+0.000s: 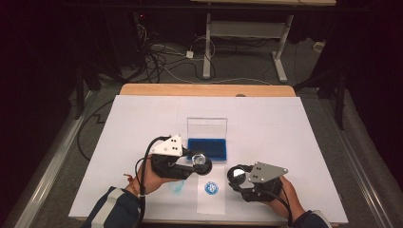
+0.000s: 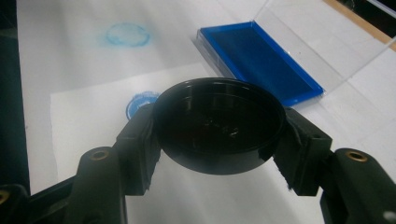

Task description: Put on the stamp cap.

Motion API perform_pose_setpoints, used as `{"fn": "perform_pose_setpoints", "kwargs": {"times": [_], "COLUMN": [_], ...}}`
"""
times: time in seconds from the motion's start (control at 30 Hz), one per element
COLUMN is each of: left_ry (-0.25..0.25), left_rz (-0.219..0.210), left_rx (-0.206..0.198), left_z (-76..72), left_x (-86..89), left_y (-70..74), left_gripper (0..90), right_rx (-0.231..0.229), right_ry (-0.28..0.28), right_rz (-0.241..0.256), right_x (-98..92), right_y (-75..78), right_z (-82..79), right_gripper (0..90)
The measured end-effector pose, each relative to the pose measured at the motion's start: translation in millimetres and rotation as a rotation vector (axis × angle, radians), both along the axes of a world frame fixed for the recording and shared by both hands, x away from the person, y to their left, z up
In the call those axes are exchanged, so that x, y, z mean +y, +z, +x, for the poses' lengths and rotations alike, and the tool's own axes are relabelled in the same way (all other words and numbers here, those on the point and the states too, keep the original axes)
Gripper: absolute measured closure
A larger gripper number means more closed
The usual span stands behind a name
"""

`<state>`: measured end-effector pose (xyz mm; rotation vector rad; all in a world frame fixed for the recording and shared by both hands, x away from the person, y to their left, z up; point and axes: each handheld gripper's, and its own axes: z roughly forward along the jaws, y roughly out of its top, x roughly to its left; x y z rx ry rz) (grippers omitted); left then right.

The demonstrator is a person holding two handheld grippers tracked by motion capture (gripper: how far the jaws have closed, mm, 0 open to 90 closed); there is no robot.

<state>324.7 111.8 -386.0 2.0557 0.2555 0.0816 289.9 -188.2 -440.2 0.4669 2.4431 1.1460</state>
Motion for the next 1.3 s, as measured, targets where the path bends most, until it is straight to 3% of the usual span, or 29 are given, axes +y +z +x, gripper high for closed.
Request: {"fn": "perform_pose_setpoints", "kwargs": {"times": [0.23,0.57,1.3], "left_ry": [-0.036,-0.075,-0.094], "left_rz": [-0.024,-0.003,-0.012], "left_rx": [0.019,0.026,0.026], "left_z": [-0.6,-0.7,-1.5], "left_x": [-16.4,-37.5,-41.4], "left_y": [-2.7,-9.4,-13.2], "left_gripper": [54.5,54.5,54.5], "right_rx": [0.001,0.007,0.015], "right_ry": [0.019,0.051,0.064], "right_rz": [0.008,0.002,0.029], "right_x": [14.0,26.0,36.0], "right_y": [-1.3,-3.1,-3.1], "right_z": [2.2,3.5,1.8], "right_gripper": [38.7,38.7,38.7]}}
